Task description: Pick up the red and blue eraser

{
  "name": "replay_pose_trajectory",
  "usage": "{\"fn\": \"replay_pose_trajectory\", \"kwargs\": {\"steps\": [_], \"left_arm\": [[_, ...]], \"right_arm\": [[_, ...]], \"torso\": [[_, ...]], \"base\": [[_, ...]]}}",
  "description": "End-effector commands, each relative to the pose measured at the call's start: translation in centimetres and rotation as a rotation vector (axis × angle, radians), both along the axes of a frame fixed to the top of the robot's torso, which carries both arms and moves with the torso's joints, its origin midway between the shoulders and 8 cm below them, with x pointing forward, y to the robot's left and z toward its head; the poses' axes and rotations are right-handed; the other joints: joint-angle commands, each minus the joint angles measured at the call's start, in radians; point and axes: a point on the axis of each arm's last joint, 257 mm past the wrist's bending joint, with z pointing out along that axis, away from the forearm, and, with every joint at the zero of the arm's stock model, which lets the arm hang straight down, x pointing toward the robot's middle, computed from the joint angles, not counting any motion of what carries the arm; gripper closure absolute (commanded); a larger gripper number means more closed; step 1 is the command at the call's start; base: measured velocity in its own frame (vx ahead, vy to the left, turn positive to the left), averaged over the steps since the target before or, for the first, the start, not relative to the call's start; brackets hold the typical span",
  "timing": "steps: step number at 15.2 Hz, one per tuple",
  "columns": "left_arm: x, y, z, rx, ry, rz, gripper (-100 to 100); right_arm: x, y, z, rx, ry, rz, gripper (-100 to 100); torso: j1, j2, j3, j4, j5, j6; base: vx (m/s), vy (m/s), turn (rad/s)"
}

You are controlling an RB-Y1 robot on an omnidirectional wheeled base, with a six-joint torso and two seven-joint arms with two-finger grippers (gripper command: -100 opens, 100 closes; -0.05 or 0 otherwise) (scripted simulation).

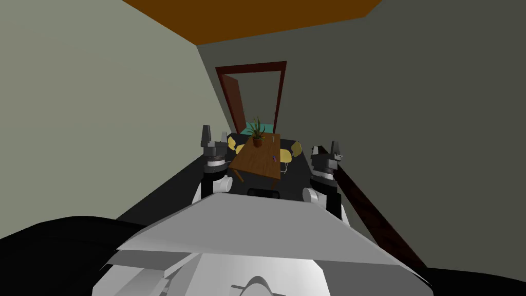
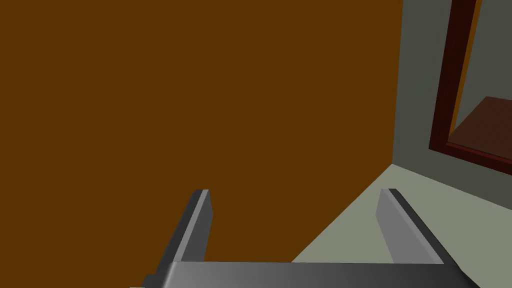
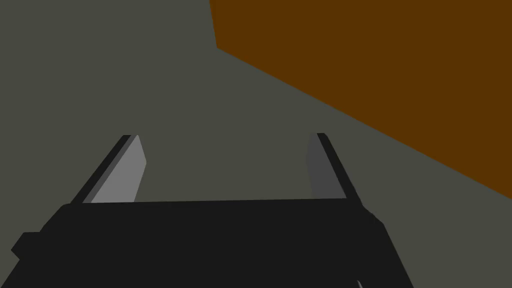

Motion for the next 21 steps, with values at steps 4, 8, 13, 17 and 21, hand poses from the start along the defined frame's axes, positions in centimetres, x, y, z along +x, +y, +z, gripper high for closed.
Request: {"fn": "replay_pose_trajectory", "kwargs": {"steps": [4, 8, 13, 17, 21], "left_arm": [[0.0, 0.0, 0.0, 0.000, 0.000, 0.000, 0], [0.0, 0.0, 0.0, 0.000, 0.000, 0.000, 0], [0.0, 0.0, 0.0, 0.000, 0.000, 0.000, 0], [0.0, 0.0, 0.0, 0.000, 0.000, 0.000, 0], [0.0, 0.0, 0.0, 0.000, 0.000, 0.000, 0]], "right_arm": [[1.4, 0.3, -2.2, -0.071, 0.076, 0.022, -100], [3.3, -0.1, -6.0, -0.144, 0.194, 0.026, -100], [4.7, -0.8, -9.6, -0.199, 0.297, 0.019, -100], [5.9, -2.1, -13.7, -0.260, 0.415, 0.006, -100], [6.8, -3.8, -18.4, -0.327, 0.546, -0.011, -100]], "torso": [[0.000, 0.001, 0.000, 0.000, 0.000, -0.001], [0.000, 0.001, 0.001, 0.000, 0.000, 0.000], [0.000, 0.001, 0.001, 0.000, 0.000, -0.001], [0.000, 0.002, 0.001, 0.000, 0.000, -0.001], [0.000, 0.002, 0.001, 0.000, 0.000, -0.001]], "base": [[-0.013, 0.005, 0.118], [-0.021, 0.009, 0.157], [-0.019, 0.008, 0.162], [-0.026, 0.005, 0.191], [-0.028, 0.011, 0.223]]}}
